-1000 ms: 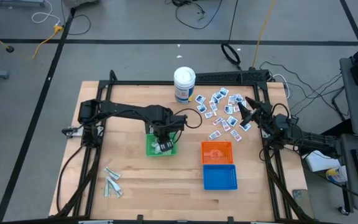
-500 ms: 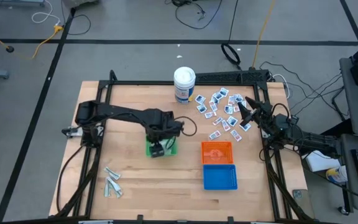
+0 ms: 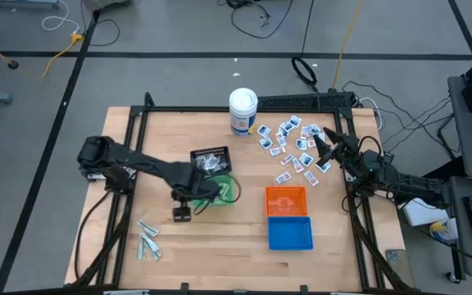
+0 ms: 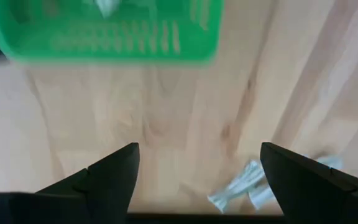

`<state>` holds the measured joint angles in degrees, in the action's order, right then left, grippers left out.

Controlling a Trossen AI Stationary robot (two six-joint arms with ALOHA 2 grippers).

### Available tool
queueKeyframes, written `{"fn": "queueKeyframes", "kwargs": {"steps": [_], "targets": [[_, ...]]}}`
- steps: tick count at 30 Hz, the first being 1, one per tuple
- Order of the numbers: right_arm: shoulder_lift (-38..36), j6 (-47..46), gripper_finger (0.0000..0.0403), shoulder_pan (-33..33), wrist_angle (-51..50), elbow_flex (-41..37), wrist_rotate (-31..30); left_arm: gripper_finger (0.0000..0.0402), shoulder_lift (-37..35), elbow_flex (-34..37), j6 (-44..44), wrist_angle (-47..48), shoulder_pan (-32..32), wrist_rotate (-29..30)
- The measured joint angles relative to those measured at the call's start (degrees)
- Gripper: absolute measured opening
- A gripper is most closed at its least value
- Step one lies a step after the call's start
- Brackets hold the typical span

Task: Pick & Place First Aid Supplies
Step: Put the green bandage into the green bin

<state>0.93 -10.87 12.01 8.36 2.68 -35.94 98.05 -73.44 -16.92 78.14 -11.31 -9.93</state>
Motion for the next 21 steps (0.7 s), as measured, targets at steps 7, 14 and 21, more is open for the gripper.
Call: {"fn": "queueKeyframes", "kwargs": {"steps": [7, 14, 21], "targets": [[0.02, 0.0, 0.0267, 0.0, 0.04, 0.0, 0.0, 0.0342, -5.93, 9.64, -3.33, -3.62, -6.98, -0.81], [0.02, 0.0, 0.0267, 0.02, 0.02, 0.02, 0.0, 0.0331, -9.02, 18.36, -9.04, -6.41, -13.79, -0.88], [0.01, 0.0, 0.0267, 0.0, 0.02, 0.0, 0.01, 0.0332, -9.15, 23.35, -12.25, -11.42, -19.93, -3.69]]}}
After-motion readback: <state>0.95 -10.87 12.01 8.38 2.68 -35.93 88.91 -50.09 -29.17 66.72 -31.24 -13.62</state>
